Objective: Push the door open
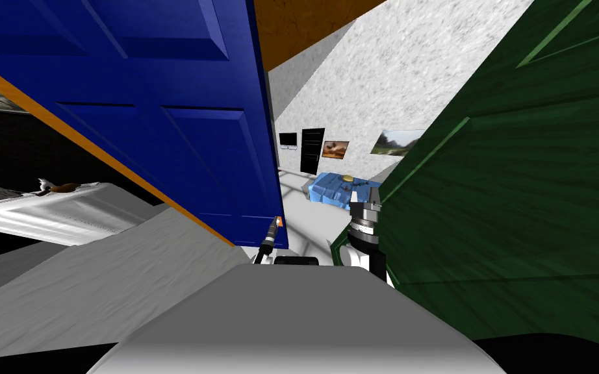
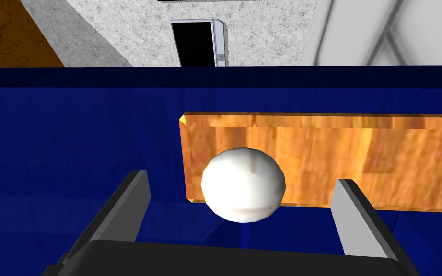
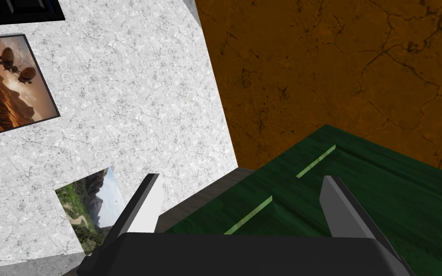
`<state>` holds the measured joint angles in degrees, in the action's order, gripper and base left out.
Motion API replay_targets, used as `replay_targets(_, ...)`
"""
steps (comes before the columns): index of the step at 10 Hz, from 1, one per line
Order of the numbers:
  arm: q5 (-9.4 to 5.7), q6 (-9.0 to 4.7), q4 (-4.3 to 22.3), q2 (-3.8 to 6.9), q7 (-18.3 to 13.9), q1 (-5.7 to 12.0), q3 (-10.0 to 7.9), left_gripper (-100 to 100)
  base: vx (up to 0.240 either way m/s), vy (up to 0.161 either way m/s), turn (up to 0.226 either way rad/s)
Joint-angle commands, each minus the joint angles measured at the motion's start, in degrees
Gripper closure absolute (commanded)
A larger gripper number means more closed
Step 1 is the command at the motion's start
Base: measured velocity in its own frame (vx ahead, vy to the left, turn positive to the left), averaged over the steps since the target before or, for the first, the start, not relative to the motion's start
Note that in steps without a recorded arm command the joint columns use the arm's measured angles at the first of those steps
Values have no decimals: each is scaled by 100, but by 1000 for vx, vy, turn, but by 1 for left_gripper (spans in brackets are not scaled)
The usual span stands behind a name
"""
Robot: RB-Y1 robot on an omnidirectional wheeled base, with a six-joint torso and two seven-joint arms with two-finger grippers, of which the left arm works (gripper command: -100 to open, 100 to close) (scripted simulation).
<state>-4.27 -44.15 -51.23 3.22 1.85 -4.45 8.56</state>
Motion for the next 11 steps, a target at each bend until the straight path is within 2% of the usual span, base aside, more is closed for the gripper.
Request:
replay_targets(1,0,0,0,0,0,0,0,-100,80,-4,3)
replay_targets(2,0,0,0,0,0,0,0,100,-16,-1,3)
replay_targets(7,0,0,0,0,0,0,0,100,-14,1,-2)
replay_targets(8,-36,22,32,49,25,10,-88,100,90,3,29)
replay_targets(11,-82,29,55,94,53,36,-200,100,177,-36,35)
